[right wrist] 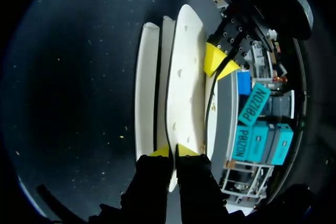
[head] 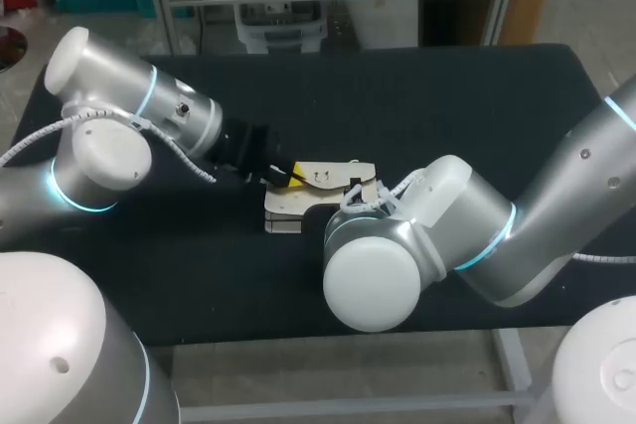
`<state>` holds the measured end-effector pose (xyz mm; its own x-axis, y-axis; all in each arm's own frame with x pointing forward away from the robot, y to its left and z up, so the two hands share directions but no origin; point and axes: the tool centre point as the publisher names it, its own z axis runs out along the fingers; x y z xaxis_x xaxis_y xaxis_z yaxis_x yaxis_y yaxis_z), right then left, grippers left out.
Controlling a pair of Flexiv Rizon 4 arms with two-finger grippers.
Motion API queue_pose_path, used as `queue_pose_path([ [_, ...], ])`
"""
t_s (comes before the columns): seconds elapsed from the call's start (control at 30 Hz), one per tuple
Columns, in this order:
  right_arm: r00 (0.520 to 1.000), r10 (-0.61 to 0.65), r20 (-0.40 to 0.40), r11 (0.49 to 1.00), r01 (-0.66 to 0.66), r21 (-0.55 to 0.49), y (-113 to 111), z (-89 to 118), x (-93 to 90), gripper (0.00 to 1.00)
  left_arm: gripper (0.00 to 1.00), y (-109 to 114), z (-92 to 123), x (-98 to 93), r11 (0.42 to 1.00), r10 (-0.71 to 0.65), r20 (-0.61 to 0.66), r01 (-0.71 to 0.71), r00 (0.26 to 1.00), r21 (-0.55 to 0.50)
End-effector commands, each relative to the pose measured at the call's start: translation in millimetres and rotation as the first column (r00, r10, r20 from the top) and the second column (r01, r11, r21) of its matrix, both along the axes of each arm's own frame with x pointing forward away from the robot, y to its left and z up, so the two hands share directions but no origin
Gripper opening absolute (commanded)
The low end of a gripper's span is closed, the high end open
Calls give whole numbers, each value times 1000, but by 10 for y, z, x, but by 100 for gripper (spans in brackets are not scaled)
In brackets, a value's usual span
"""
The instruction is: Pick up the bag, open it, inspect its contents, close it, and place it on the opposite side
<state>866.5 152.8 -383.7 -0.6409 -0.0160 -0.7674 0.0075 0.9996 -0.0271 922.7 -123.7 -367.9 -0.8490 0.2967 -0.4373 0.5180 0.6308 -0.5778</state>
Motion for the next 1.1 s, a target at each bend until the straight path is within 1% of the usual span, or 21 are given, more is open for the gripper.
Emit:
queue_pose_path([
  [0.03, 989, 12, 150, 1000, -13, 7, -18, -72, -7, 0, 0, 6, -42, -35, 1000, 7, 2, -7, 1000, -3],
  [0.2, 989, 12, 150, 1000, -13, 7, -18, -72, -7, 0, 0, -10, -9, -54, 1000, 5, 3, -5, 1000, -12],
  [0.23, 989, 12, 150, 1000, -13, 7, -18, -72, -7, 0, 22, -17, 2, -56, 1000, -1, 5, 1, 1000, -15],
  [0.27, 989, 12, 150, 1000, -13, 7, -18, -72, -7, 0, 24, -24, 15, -61, 1000, -3, 10, 4, 1000, -15],
  [0.43, 989, 12, 150, 1000, -13, 7, -18, -72, -7, 0, 21, -79, 64, -45, 1000, -13, 18, 14, 1000, -22],
  [0.47, 989, 12, 150, 1000, -13, 7, -18, -72, -7, 0, 19, -91, 67, -40, 1000, -14, 20, 14, 1000, -23],
  [0.57, 989, 12, 150, 1000, -13, 7, -18, -72, -7, 0, 7, -119, 80, -28, 999, -20, 22, 21, 1000, -31],
  [0.6, 989, 12, 150, 1000, -13, 7, -18, -72, -7, 0, 0, -126, 78, -27, 999, -24, 25, 24, 999, -31],
  [1.1, 989, 12, 150, 1000, -13, 7, -18, -72, -7, 0, 0, 8, 19, -86, 997, -70, 26, 69, 997, 18],
])
